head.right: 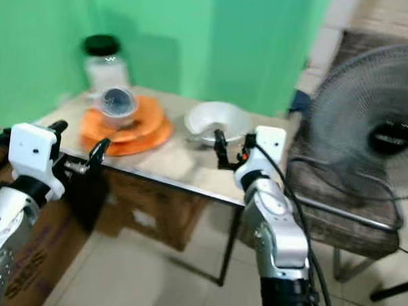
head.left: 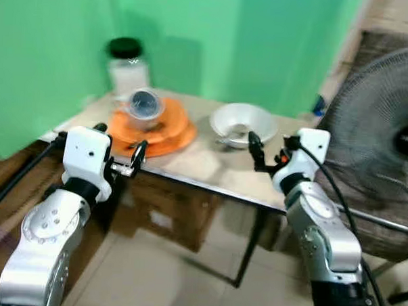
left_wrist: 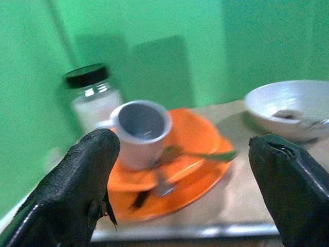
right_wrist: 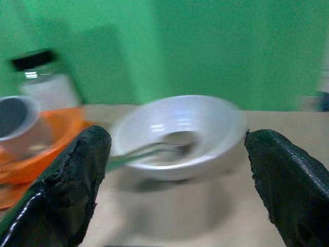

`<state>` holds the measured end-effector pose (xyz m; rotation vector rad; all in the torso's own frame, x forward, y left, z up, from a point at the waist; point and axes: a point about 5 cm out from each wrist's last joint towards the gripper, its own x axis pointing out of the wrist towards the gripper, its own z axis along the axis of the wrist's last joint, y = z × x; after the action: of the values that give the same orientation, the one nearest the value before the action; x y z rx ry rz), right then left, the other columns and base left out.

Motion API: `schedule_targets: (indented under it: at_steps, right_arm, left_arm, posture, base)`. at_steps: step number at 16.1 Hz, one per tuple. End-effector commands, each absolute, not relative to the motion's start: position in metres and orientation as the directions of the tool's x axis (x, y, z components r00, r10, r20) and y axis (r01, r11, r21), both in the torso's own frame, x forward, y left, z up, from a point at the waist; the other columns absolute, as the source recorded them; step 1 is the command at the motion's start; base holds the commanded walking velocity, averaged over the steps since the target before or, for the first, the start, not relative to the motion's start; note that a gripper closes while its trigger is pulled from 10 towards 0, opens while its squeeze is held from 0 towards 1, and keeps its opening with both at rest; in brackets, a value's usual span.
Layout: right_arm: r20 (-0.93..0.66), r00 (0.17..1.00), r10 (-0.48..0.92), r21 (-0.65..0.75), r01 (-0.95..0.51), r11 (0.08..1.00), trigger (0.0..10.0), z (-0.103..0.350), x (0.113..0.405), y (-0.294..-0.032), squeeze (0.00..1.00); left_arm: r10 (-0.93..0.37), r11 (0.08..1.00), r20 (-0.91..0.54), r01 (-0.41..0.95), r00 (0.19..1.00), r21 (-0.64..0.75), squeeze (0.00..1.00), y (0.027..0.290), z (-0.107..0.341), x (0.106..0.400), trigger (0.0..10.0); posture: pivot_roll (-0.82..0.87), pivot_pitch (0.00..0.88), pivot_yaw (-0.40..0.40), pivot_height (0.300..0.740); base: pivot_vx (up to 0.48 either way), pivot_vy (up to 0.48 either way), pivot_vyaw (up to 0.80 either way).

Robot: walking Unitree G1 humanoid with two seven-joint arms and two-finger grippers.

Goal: Setting the table

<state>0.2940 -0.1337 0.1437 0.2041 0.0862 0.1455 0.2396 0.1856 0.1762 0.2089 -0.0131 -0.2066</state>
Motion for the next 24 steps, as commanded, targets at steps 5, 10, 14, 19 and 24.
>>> schedule_targets:
  at_steps: [5, 10, 14, 19, 24]
  right_arm:
    - [-0.069, 0.988, 0.137, 0.194, -0.122, 0.973, 10.0, 0.145, 0.293, -0.138, 0.00]
    - [-0.080, 0.974, 0.210, 0.077, -0.204, 0.976, 10.0, 0.154, 0.301, -0.141, 0.00]
    - [-0.203, 0.942, 0.266, -0.100, -0.290, 0.952, 10.0, 0.153, 0.314, -0.147, 0.00]
    - [-0.318, 0.892, 0.321, -0.261, -0.408, 0.875, 10.0, 0.154, 0.323, -0.158, 0.00]
    - [-0.437, 0.834, 0.337, -0.356, -0.505, 0.787, 10.0, 0.144, 0.329, -0.167, 0.00]
  left_arm:
    - [-0.247, 0.948, 0.002, 0.241, 0.969, 0.209, 0.00, 0.180, 0.182, 0.241, 10.0]
    - [-0.269, 0.939, -0.005, 0.264, 0.963, 0.219, 0.00, 0.178, 0.182, 0.244, 10.0]
    - [-0.385, 0.898, -0.033, 0.383, 0.922, 0.216, 0.00, 0.169, 0.188, 0.244, 10.0]
    - [-0.533, 0.809, -0.106, 0.542, 0.840, 0.230, 0.00, 0.160, 0.191, 0.235, 10.0]
    - [-0.535, 0.803, -0.127, 0.549, 0.835, 0.233, 0.00, 0.161, 0.188, 0.234, 10.0]
  posture:
    - [0.15, 0.000, 0.028, 0.740]
    - [0.14, 0.000, 0.033, 0.740]
    - [0.13, 0.000, 0.041, 0.740]
    - [0.13, 0.000, 0.033, 0.740]
    - [0.13, 0.000, 0.013, 0.740]
  base:
    - [0.358, 0.000, 0.00]
    - [0.335, 0.000, 0.00]
    - [0.000, 0.000, 0.00]
    - [0.000, 0.000, 0.00]
    - [0.000, 0.000, 0.00]
